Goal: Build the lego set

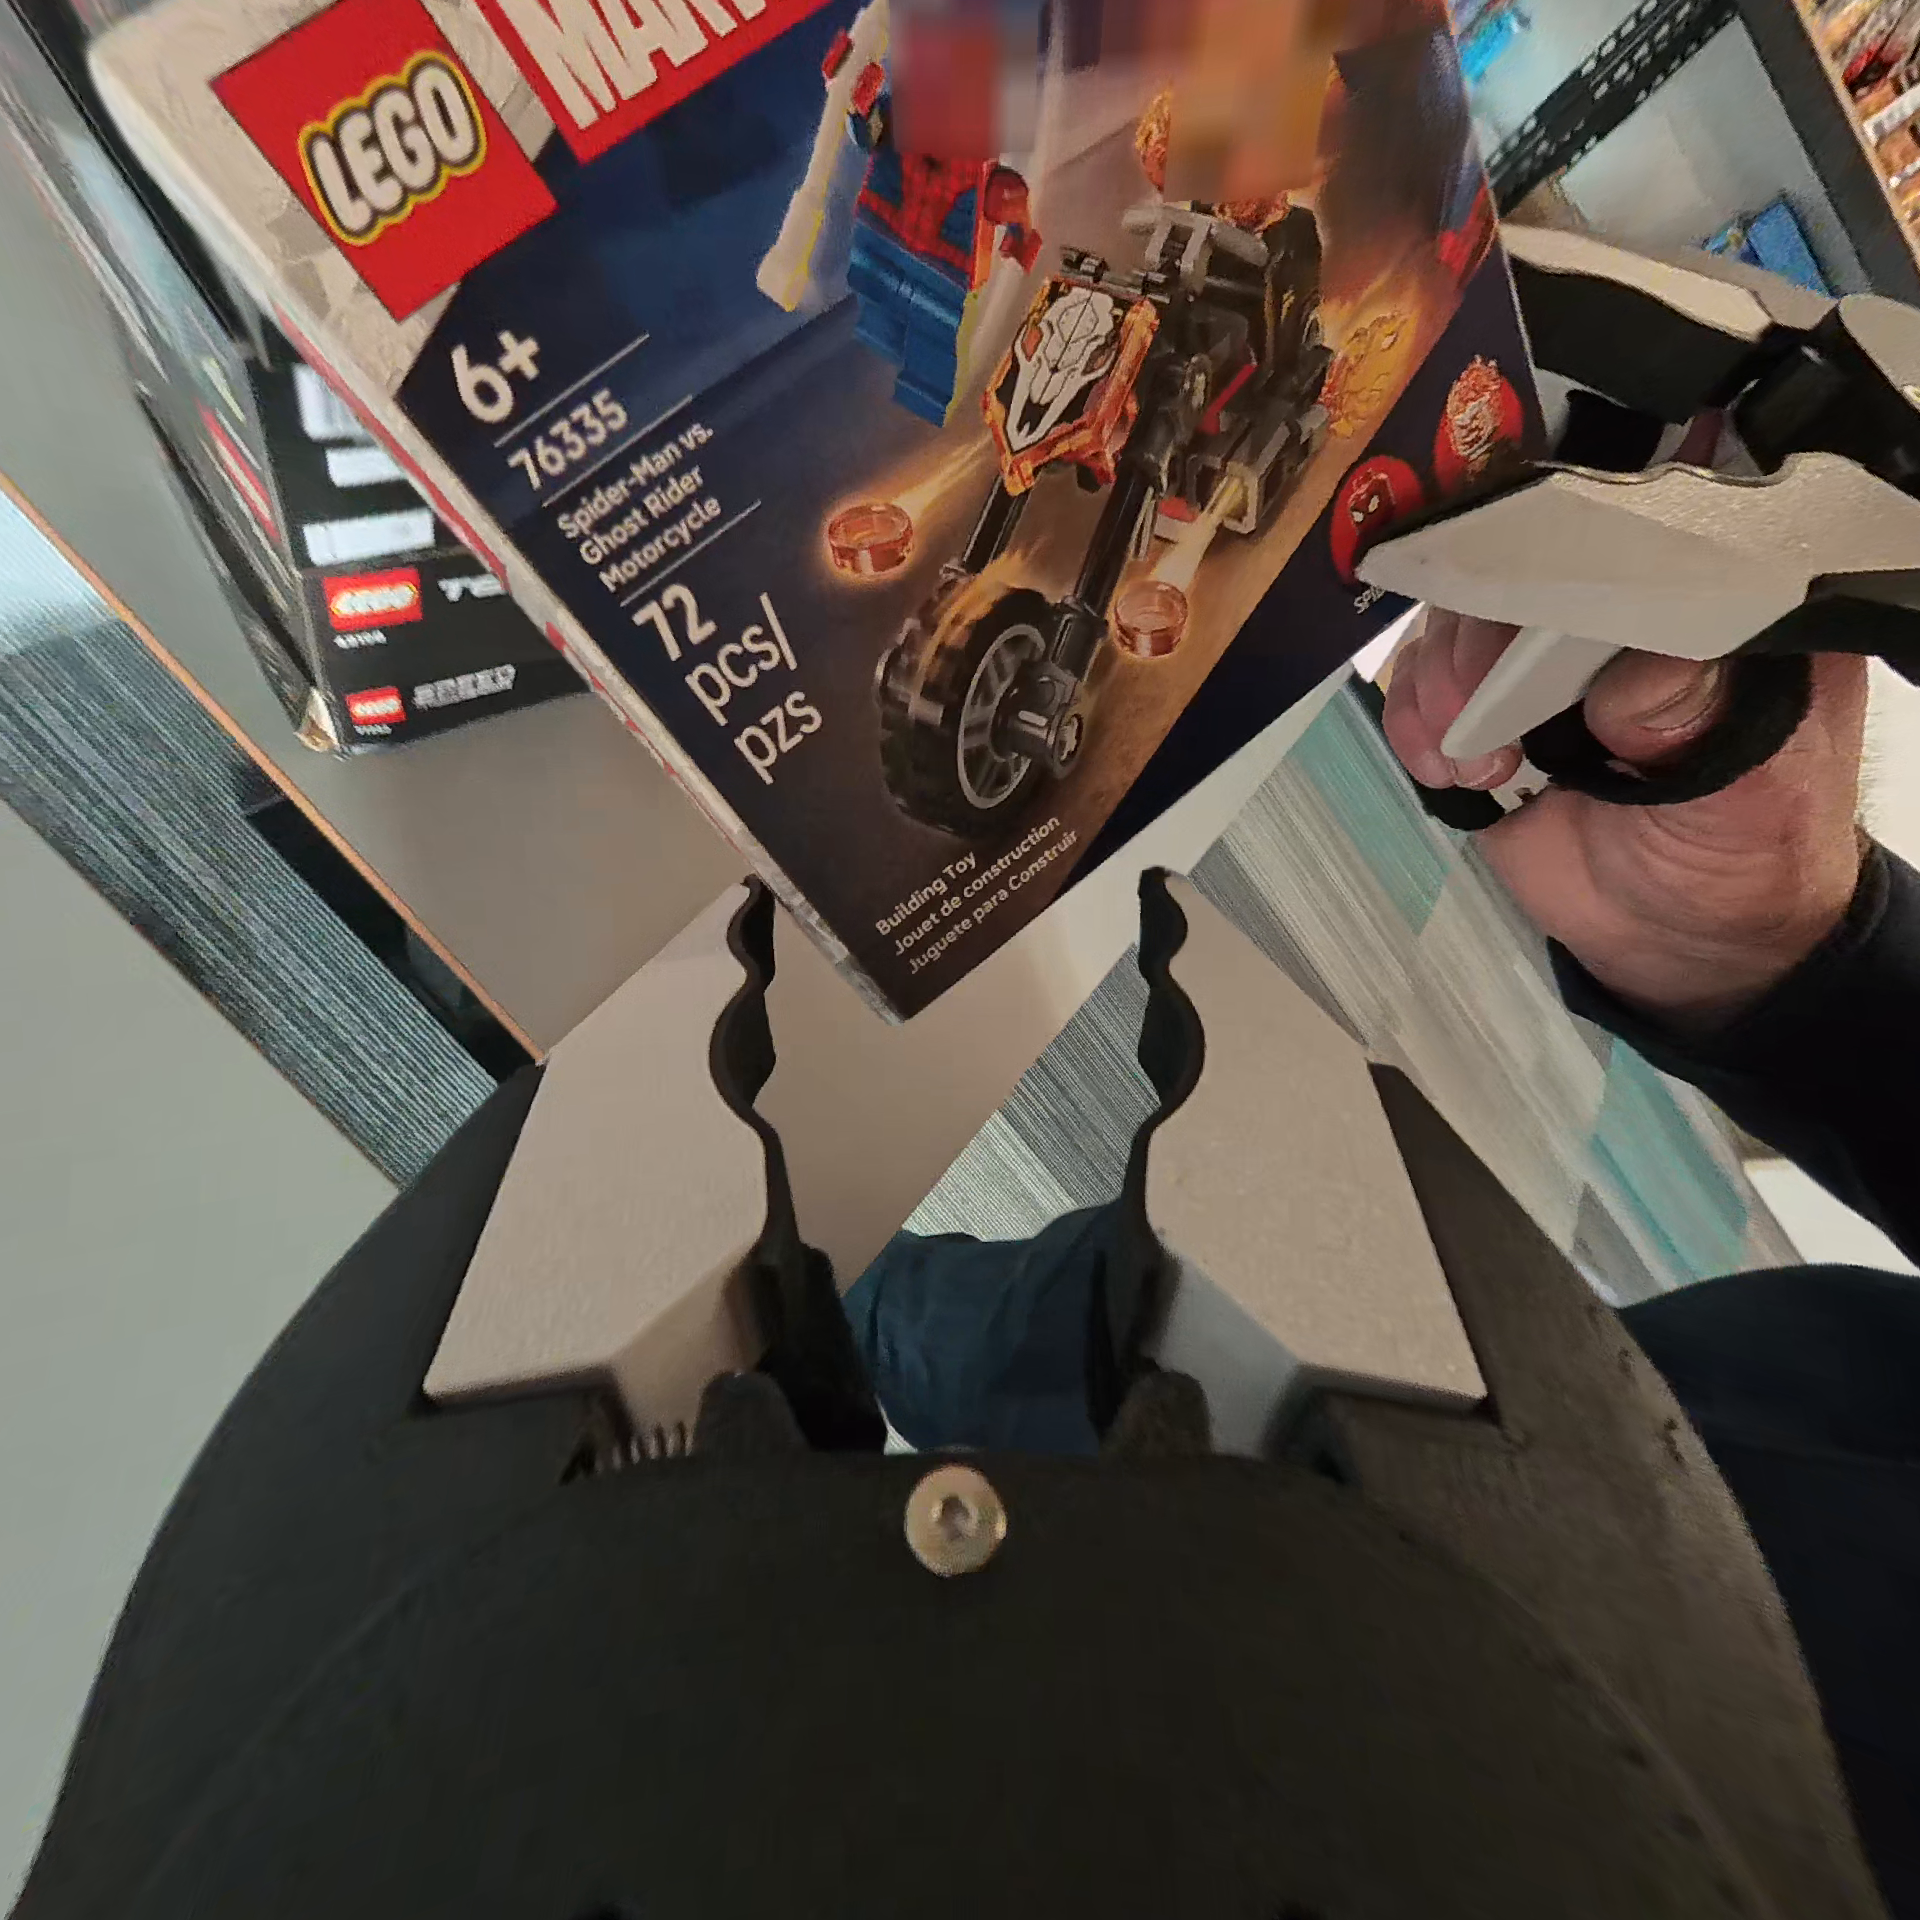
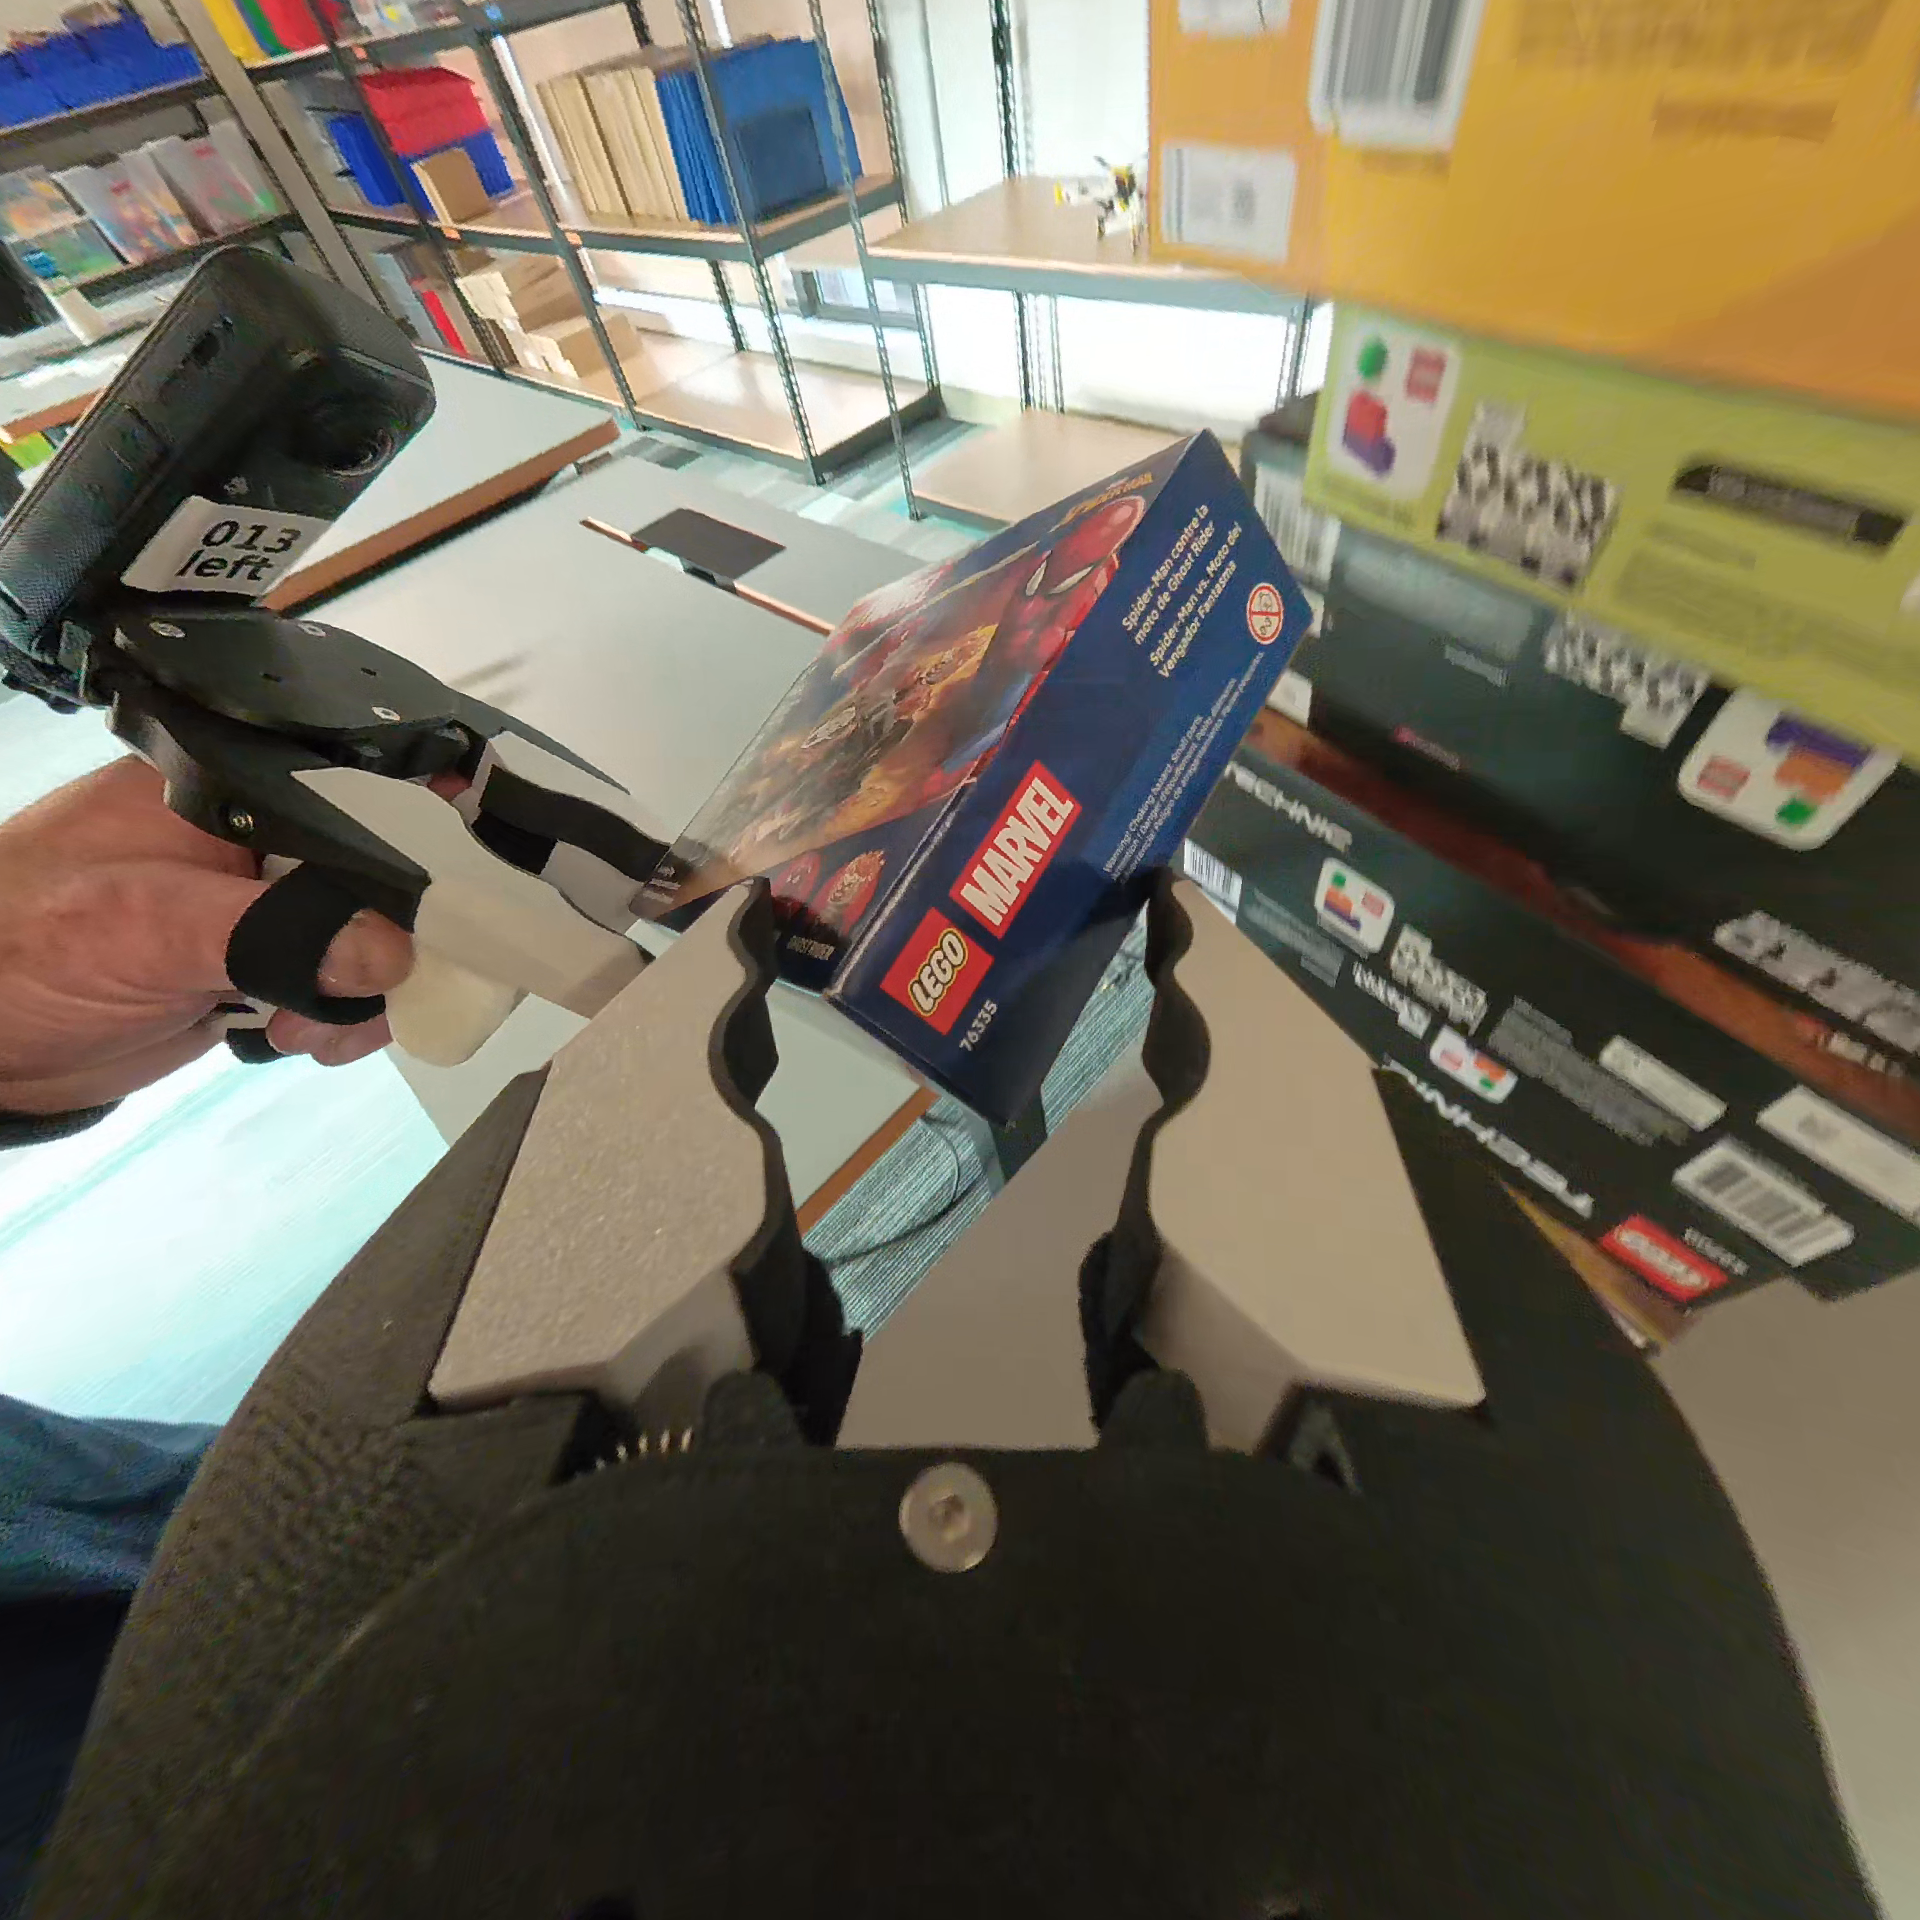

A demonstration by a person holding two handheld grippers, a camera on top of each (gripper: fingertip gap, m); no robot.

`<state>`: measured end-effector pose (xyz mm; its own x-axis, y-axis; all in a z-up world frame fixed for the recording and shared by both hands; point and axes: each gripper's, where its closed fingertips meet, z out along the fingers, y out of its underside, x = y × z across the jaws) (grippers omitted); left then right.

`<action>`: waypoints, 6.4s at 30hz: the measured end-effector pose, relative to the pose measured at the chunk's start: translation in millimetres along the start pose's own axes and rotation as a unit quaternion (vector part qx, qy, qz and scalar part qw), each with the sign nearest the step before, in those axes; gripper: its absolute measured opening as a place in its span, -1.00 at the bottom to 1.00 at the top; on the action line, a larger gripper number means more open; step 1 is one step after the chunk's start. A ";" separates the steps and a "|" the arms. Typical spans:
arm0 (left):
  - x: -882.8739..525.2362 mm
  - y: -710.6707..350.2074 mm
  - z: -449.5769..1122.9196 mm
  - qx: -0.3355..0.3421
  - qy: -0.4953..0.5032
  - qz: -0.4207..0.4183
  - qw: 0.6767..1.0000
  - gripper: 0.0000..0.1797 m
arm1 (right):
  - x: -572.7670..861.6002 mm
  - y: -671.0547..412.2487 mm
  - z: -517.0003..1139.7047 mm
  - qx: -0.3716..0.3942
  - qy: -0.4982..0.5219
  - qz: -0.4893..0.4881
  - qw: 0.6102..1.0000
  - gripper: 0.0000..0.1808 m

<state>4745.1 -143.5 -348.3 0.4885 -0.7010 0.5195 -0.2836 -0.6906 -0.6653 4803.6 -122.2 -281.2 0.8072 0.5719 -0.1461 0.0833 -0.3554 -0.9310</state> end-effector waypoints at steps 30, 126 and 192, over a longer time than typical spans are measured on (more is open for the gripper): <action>129.1 -230.4 -138.8 0.133 -0.089 0.255 0.953 -0.21 | -28.1 -285.1 -101.5 0.239 0.020 -0.158 0.958 -0.24; 128.1 -412.6 -105.0 0.151 -0.221 0.373 0.888 -0.05 | 136.8 -333.2 -146.7 0.113 0.179 -0.204 0.956 -0.55; 151.4 -402.9 -42.7 0.120 -0.180 0.297 0.930 -0.13 | 154.7 -307.5 -110.0 -0.010 0.126 -0.159 0.979 -0.17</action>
<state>4898.1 21.0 21.3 0.5618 -0.8112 -0.1621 -0.4208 -0.1116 -0.9003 4967.2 -5.7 19.3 0.8574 0.4556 0.2394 0.3632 -0.2061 -0.9086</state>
